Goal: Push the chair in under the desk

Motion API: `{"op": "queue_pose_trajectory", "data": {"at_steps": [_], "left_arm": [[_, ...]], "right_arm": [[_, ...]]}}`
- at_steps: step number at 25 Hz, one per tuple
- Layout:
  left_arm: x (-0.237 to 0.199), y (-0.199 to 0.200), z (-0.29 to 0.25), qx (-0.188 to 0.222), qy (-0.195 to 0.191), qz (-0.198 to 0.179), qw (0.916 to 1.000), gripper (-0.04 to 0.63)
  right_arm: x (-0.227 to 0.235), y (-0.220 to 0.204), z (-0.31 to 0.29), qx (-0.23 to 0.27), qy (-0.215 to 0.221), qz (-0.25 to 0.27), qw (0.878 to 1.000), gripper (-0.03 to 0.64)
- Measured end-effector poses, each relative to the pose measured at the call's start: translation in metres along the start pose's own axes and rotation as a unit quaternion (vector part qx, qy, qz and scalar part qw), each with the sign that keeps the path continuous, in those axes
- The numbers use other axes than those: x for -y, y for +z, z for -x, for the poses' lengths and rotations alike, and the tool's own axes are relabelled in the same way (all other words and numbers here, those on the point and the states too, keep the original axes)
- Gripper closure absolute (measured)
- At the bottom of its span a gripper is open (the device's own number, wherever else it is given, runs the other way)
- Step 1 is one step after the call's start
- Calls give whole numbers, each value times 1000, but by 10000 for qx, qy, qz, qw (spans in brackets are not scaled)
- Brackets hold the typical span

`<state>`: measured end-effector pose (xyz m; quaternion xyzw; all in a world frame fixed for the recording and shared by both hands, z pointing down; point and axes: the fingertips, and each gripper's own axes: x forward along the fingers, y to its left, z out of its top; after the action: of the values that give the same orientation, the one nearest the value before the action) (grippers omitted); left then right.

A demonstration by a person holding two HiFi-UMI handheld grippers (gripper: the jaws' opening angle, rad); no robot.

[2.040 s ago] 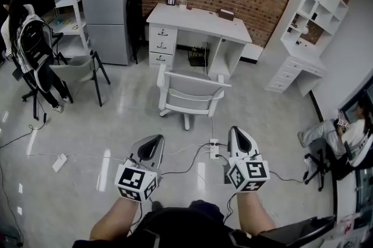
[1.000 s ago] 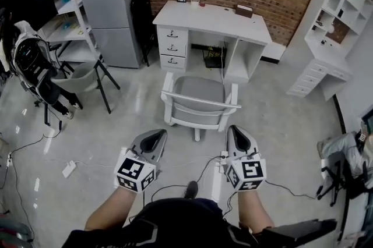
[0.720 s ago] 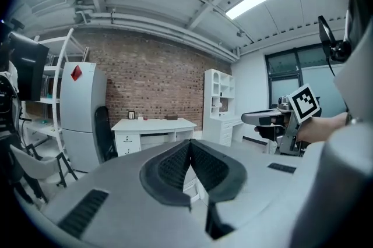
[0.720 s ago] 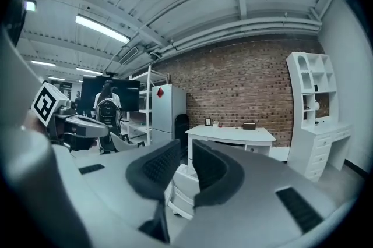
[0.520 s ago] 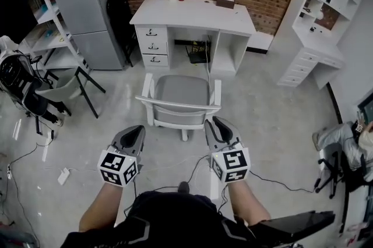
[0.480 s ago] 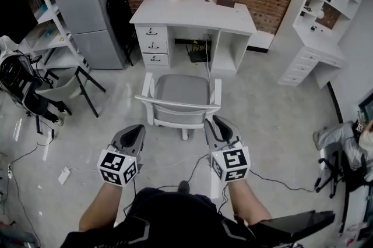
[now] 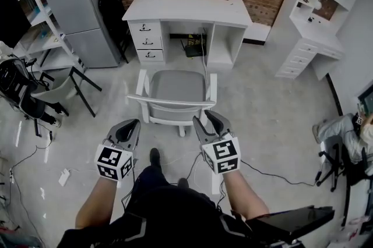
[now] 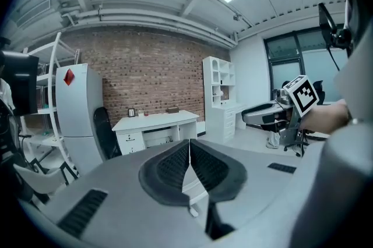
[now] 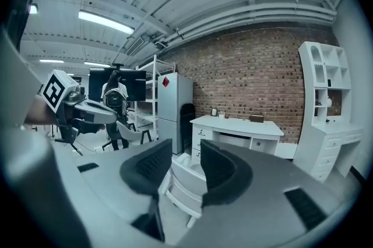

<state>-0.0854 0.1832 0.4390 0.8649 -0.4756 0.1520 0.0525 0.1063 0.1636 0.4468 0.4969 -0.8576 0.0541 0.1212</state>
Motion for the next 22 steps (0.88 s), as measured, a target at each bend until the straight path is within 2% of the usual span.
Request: {"op": "queue_pose_trajectory", "data": {"at_steps": [3,6,9,10,12,17,20,22], "left_arm": [[-8,-5,-16,-40,-42,-124,9999,586],[-24,-4,-34,-24,82,-162,9998,586],[-37,-12,-54,-223,-67,-298,9993,584],[-41,-15,-62,-290,-129,-371,9988,574],[-50,-21,-78,-461,-219,-570,9971,470],[-67,-36,-113,-876,-515,-1227,9872,435],[-72,-58,-131,-1316,-952,-1308,9780,405],[-75,-73,-141,-1574,-1114,-1367,9716,400]], "right_arm": [[5,-10,-12,-243,-6,233,9994,445],[13,-16,-30,-437,-49,326,9985,439],[15,-20,-52,-567,6,469,9973,430],[15,-21,-60,-643,51,569,9963,425],[16,-26,-77,-832,137,756,9936,413],[17,-38,-114,-1249,386,773,9884,383],[19,-53,-134,-1580,433,1117,9801,367],[20,-63,-144,-1782,516,1205,9752,354]]}}
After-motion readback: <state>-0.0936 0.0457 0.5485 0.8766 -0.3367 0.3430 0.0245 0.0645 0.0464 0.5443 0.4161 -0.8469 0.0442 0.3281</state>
